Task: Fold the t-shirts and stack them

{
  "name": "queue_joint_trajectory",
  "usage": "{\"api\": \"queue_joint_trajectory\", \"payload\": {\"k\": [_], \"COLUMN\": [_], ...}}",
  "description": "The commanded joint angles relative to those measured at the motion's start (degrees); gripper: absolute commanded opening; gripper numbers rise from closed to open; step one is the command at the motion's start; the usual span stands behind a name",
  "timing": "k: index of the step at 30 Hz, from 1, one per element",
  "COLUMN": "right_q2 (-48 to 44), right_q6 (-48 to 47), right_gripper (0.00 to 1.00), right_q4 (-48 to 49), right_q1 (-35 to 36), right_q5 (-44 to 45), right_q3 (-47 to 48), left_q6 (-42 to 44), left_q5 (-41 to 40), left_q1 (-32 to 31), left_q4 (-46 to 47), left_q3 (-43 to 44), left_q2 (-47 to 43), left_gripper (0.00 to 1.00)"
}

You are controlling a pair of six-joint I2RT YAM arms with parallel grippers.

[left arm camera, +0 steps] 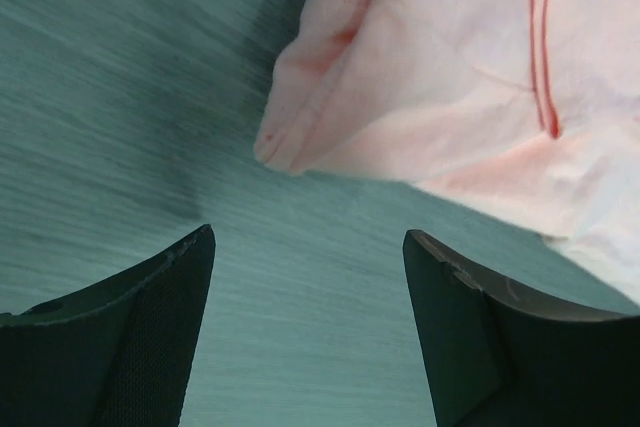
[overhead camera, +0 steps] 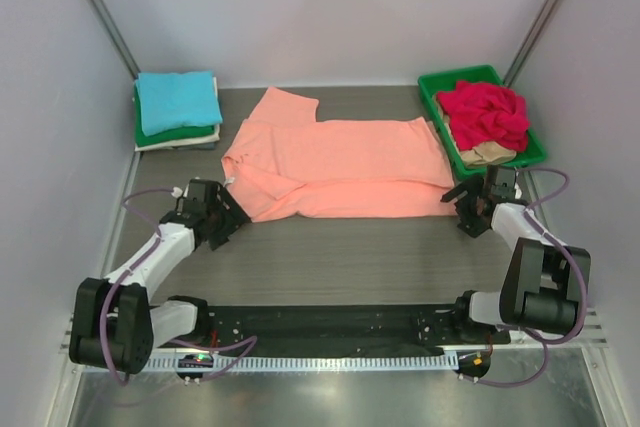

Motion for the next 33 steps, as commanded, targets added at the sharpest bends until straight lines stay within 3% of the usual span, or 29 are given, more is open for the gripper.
{"api": "queue_joint_trajectory", "payload": {"k": [1,12,15,19,21,24,25,27,33], "right_q2": [2.2,4.0,4.2,4.0,3.6,3.5,3.8,4.6,4.0], "right_q6": [-0.4,0.8,1.2,1.7,1.8,1.9,1.7,1.5,3.7], "right_gripper": [0.84,0.73,0.64,0.42,0.36,0.21,0.12,0.01,0.01], "right_q4": [5.5,7.4,7.9,8.1,8.1,8.3,8.6,9.0,9.6], "right_q1": [0.0,-0.3,-0.4,-0.4,-0.4,-0.4,-0.4,-0.4,-0.4], "right_q5": [-0.5,2.1,2.8,3.4,3.8,4.2,4.0,3.4,-2.0], "right_q3": [-1.2,-2.9,-3.3,-4.2,-4.8,-5.3,-5.3,-5.0,-0.7], "left_q6": [-3.7,-6.4,-6.3,-6.3,-6.2,-6.3,-6.2,-5.7,0.0], "left_q5": [-3.2,-7.5,-7.6,-7.3,-7.1,-7.1,-6.9,-6.8,-10.7], "left_q1": [0.1,2.6,2.9,3.3,3.3,3.6,3.7,4.0,4.5], "left_q4": [11.5,17.2,17.8,18.0,18.5,19.0,19.1,19.0,10.5], "left_q3": [-1.1,0.2,0.5,0.6,0.2,0.1,0.2,0.4,7.5], "left_q2": [0.3,6.4,6.5,6.9,6.6,6.4,6.4,6.2,0.7], "left_gripper": [0.77,0.66,0.57,0.44,0.39,0.24,0.13,0.01,0.00]}}
